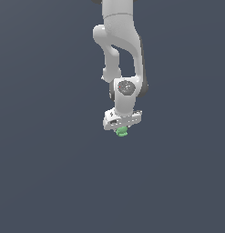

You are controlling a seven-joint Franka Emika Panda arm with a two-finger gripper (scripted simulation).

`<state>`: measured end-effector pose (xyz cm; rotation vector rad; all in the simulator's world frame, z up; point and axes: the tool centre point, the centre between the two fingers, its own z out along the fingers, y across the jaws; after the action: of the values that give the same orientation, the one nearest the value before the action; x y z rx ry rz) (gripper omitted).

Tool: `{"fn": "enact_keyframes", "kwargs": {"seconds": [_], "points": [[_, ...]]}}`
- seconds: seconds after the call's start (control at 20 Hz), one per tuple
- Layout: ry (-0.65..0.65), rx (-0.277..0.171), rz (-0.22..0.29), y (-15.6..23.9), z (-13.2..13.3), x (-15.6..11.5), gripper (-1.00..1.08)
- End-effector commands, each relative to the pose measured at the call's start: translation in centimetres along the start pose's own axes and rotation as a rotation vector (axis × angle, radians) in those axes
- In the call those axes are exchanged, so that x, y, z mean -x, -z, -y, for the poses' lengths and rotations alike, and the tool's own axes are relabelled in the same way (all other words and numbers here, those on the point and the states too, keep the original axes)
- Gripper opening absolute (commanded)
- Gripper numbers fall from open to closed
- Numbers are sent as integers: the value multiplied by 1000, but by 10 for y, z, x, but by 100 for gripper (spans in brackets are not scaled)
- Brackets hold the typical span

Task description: Pick up the object and move it to a goal position.

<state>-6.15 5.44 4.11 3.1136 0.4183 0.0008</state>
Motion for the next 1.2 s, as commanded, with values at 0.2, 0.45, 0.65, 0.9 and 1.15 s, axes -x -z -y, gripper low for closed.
{"fn": "enact_keyframes", "kwargs": {"seconds": [0.2,0.45,0.65,0.9,1.15], "points": [[0,0,0,2,-2,0,-100],[0,0,0,17,-17,4,-100],[0,0,0,39,-39,8,-100],[0,-1,0,77,-77,16,-100],[1,-2,-1,122,-123,25,-100]]}}
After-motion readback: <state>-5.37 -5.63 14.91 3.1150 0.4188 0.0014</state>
